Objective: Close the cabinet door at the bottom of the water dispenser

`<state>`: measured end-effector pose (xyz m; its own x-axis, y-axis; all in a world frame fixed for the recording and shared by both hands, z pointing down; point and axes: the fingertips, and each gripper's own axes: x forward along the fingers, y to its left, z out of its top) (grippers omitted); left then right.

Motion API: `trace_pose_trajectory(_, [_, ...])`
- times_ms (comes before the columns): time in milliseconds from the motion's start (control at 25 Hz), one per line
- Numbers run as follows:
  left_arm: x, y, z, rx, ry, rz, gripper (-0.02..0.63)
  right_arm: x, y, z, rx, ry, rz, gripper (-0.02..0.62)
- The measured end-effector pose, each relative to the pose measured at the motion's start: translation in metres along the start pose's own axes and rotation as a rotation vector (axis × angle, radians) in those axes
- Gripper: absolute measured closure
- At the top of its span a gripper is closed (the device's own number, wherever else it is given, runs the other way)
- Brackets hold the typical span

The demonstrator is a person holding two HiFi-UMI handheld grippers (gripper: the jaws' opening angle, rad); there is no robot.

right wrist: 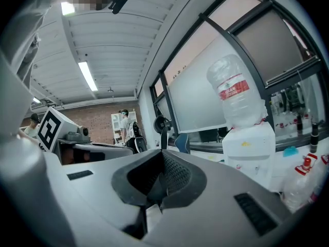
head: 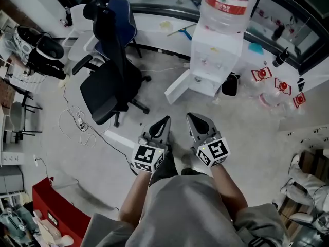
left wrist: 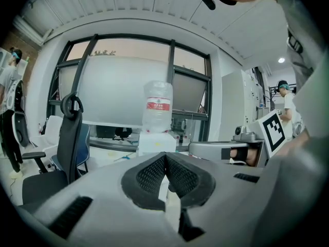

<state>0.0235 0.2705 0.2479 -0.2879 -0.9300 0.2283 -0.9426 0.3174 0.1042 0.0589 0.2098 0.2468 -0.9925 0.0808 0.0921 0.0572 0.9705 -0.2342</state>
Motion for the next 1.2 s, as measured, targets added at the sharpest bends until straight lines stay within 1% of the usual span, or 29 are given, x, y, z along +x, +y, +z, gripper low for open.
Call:
trace_pose_trajectory(120, [0.015,0.015,0.0,0.003,0.009,-0.029,0.598,0.018,-0.012,-0.002,0.007,0.006,-0.027,0.586])
trace_pose_trajectory(280, [0.039,0.045,0.005,0.007,0.016,-0.065,0.598,0.049,-0.027,0.001,0.01,0.008,-0.064,0.586])
trace_pose_trajectory(600, [0.086,0.103,0.012,-0.003,0.046,-0.174,0.598,0.106,-0.054,0.003,0.023,0.023,-0.178,0.586])
trace_pose_trajectory(800, [0.108,0.132,0.012,-0.017,0.07,-0.245,0.598,0.131,-0.065,0.002,0.025,0.037,-0.256,0.586])
trace_pose_trajectory(960, [0.129,0.137,0.006,-0.017,0.097,-0.302,0.598,0.138,-0.077,-0.007,0.046,0.043,-0.313,0.586])
trace_pose_trajectory(1200, [0.161,0.124,-0.008,-0.02,0.152,-0.387,0.598,0.138,-0.103,-0.018,0.062,0.054,-0.374,0.586])
